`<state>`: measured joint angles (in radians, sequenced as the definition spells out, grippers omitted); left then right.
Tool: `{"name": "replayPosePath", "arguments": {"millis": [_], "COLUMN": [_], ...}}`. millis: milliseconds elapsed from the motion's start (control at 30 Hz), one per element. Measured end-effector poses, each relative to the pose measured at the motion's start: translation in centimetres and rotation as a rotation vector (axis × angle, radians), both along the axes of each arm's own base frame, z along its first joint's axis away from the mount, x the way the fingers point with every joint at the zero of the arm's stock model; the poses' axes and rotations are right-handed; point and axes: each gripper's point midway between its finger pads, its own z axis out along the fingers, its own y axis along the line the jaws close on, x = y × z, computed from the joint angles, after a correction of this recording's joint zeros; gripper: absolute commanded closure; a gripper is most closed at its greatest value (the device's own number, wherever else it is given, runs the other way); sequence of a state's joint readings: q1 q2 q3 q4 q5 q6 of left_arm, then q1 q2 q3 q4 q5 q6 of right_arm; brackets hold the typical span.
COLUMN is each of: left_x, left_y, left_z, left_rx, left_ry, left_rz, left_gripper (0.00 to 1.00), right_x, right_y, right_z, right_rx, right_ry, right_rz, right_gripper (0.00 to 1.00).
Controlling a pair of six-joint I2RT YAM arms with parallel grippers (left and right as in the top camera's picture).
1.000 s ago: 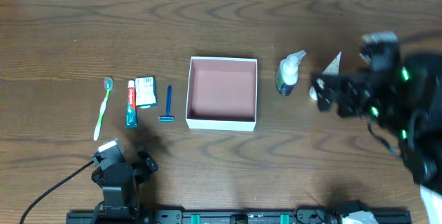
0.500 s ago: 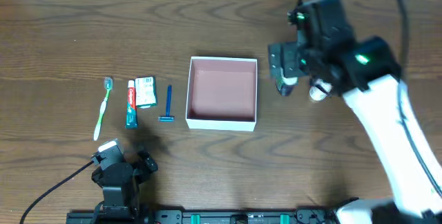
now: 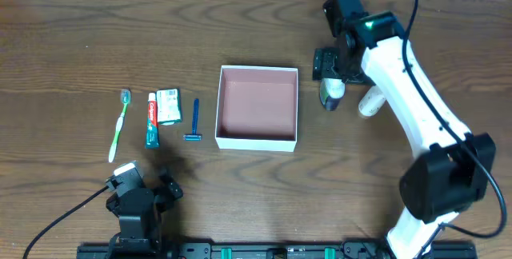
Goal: Pack container
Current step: 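Reach the right gripper to the clear pump bottle and grasp it, then carry the pump bottle into the box and release it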
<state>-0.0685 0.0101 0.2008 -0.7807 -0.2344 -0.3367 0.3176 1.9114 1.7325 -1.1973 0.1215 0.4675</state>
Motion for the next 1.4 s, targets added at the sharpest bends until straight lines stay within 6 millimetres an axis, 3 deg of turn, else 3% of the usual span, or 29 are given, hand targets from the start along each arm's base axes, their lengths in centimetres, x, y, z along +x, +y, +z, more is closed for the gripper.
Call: {"name": "replayPosePath", "arguments": {"millis": [667, 1100, 1400], "left_x": [0.0, 0.0, 0.0], "left_y": [0.0, 0.0, 0.0], "left_z": [0.0, 0.0, 0.0], "left_rx": [0.0, 0.0, 0.0], "left_ry": [0.0, 0.0, 0.0], "left_rz": [0.0, 0.0, 0.0], "left_gripper": [0.02, 0.02, 0.02], "right_x": [1.1, 1.5, 1.0], "right_y": [0.5, 0.4, -0.3], "right_z": [-3.1, -3.3, -2.1], "right_rx": [-0.001, -0.009, -0.036], "right_ry": [0.031, 0.013, -0.006], "right_rz": [0.001, 0.002, 0.003], "right_gripper": [0.23, 0.54, 0.61]}}
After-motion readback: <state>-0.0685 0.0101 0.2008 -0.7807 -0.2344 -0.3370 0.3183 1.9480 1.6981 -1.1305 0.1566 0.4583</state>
